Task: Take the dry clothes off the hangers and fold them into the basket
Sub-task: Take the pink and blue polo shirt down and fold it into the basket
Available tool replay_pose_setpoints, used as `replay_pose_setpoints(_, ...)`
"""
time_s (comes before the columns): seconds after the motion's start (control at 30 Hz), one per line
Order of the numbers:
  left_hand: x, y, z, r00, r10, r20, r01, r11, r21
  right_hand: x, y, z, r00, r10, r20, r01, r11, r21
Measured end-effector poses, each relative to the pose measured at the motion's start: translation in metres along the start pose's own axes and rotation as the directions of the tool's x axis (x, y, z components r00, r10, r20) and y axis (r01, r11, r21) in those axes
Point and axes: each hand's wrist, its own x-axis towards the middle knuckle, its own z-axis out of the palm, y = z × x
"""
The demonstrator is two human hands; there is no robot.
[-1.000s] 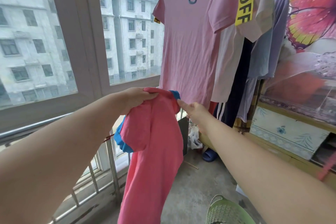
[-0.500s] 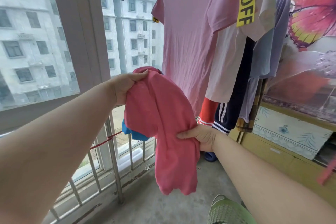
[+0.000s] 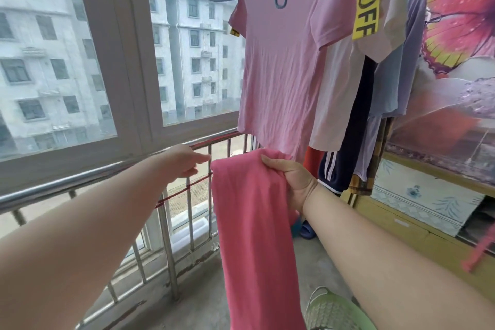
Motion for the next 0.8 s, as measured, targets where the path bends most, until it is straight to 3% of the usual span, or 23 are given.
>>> replay_pose_setpoints(0.13, -0.029, -0.005, 0.014, 0.921, -0.159, 0.357, 0.159, 0.987, 0.028, 0.003, 0.001, 0.002, 0.997, 0.013, -0.076, -0.011, 0.999, 0.031)
replay_pose_setpoints(0.23, -0.032, -0.012, 0.023, 0.837, -0.068, 0.543, 0.170, 0.975, -0.140, 0.004, 0.000, 0.007, 0.994, 0.011, -0.109, -0.009, 1.000, 0.014)
replay_pose_setpoints(0.33, -0.035, -0.010, 0.031, 0.747, 0.086, 0.659, 0.248, 0.884, -0.397, 0.003, -0.002, 0.012, 0.995, 0.014, -0.103, -0.014, 1.000, 0.004)
replay_pose_setpoints(0.43, -0.047, -0.001, 0.032, 0.720, 0.235, 0.653, 0.242, 0.797, -0.554, 0.003, -0.004, 0.014, 0.993, 0.026, -0.114, -0.027, 1.000, -0.011)
replay_pose_setpoints(0.6, -0.051, 0.006, 0.036, 0.762, 0.377, 0.527, 0.115, 0.722, -0.682, 0.003, -0.006, 0.006, 0.990, 0.016, -0.139, -0.018, 1.000, -0.019)
replay_pose_setpoints(0.7, -0.046, 0.005, 0.039, 0.796, 0.367, 0.482, 0.107, 0.699, -0.707, 0.002, -0.007, 0.008, 0.988, -0.011, -0.156, 0.004, 0.999, -0.041)
replay_pose_setpoints(0.8, -0.039, 0.006, 0.041, 0.919, 0.214, 0.331, 0.114, 0.660, -0.742, 0.006, -0.009, 0.005, 0.967, -0.031, -0.255, 0.010, 0.997, -0.081)
